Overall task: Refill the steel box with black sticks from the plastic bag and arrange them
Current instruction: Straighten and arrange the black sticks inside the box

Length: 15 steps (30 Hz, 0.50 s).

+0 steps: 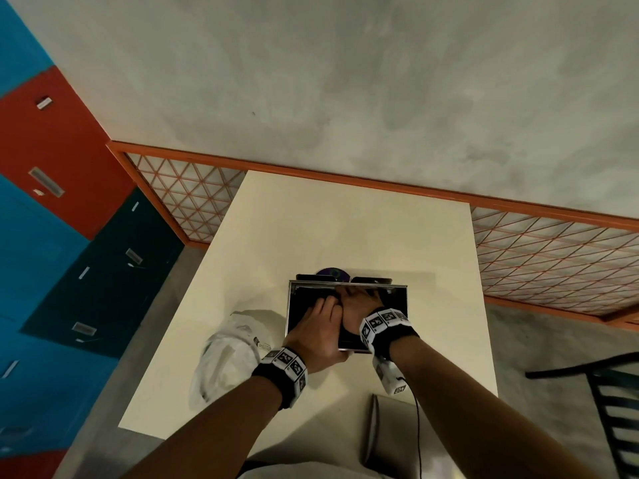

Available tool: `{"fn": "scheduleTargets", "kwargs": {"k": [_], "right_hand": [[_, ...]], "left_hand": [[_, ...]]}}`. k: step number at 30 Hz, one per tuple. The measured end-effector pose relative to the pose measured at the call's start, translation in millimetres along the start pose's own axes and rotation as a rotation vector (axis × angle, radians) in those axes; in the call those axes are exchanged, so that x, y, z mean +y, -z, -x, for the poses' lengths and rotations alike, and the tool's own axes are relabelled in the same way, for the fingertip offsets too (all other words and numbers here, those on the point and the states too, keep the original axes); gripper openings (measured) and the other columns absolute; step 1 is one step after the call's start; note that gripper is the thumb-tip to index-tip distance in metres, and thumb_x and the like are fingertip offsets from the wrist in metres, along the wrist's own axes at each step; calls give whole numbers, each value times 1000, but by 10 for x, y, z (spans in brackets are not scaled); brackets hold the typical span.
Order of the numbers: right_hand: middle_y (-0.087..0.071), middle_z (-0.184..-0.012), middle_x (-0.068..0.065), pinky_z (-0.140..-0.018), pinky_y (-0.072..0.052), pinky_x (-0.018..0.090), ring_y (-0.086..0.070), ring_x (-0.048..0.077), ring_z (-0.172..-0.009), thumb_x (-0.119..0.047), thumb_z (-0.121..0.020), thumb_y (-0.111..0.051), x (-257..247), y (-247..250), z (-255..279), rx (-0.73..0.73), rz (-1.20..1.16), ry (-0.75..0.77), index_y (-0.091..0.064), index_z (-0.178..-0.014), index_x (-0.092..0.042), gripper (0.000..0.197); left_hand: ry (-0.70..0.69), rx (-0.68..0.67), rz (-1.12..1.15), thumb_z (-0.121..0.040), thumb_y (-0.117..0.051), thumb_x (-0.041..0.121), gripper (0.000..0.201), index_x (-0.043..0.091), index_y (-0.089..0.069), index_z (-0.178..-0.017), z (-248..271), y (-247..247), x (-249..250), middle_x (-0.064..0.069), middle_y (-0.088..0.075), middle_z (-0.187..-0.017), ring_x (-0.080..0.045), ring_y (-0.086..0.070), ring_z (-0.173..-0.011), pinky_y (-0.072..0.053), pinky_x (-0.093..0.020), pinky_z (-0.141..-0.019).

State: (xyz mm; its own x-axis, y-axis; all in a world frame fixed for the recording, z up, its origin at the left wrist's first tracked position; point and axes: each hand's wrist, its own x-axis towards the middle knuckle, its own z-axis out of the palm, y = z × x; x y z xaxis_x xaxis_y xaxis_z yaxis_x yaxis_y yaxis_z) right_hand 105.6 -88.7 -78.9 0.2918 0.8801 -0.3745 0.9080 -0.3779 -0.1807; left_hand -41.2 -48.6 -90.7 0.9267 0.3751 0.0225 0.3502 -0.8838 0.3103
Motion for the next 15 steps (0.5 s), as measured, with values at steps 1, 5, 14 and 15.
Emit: {"fn": "scheduleTargets", "kwargs": {"k": [1,5,14,15], "right_hand": [[-47,-144,5,-112,-28,50,-40,27,-135,-32,-94,-36,-6,5,1,17,13,5,-35,-144,-22,51],[-51,-139,5,-108,-35,48,-47,28,-128,-26,-88,-41,48,36,59,36,36,21,-39,-139,-18,51],[-51,-139,1,-106,-36,44,-47,21,-128,-29,-91,-41,156,-21,154,99,10,116,-45,-136,-21,46],[-50,-140,0,-106,-37,44,-47,21,-128,-31,-92,-39,180,-5,166,110,8,131,-46,-136,-22,46]], "left_hand": [[-6,15,-2,-72,-63,62,68,14,-51,-118,6,3,1,-2,-44,-123,-24,-45,-113,-43,-39,-102],[-49,107,-33,-72,-63,61,65,12,-55,-115,-12,39,0,-6,-46,-126,-30,-45,-121,-31,-47,-115],[8,32,-67,-69,-60,70,78,16,-49,-124,-38,33,-14,-6,-47,-134,-28,-45,-127,-27,-49,-118],[12,26,-68,-70,-60,71,78,16,-48,-125,-35,35,-18,-5,-47,-134,-27,-45,-128,-26,-49,-119]]}}
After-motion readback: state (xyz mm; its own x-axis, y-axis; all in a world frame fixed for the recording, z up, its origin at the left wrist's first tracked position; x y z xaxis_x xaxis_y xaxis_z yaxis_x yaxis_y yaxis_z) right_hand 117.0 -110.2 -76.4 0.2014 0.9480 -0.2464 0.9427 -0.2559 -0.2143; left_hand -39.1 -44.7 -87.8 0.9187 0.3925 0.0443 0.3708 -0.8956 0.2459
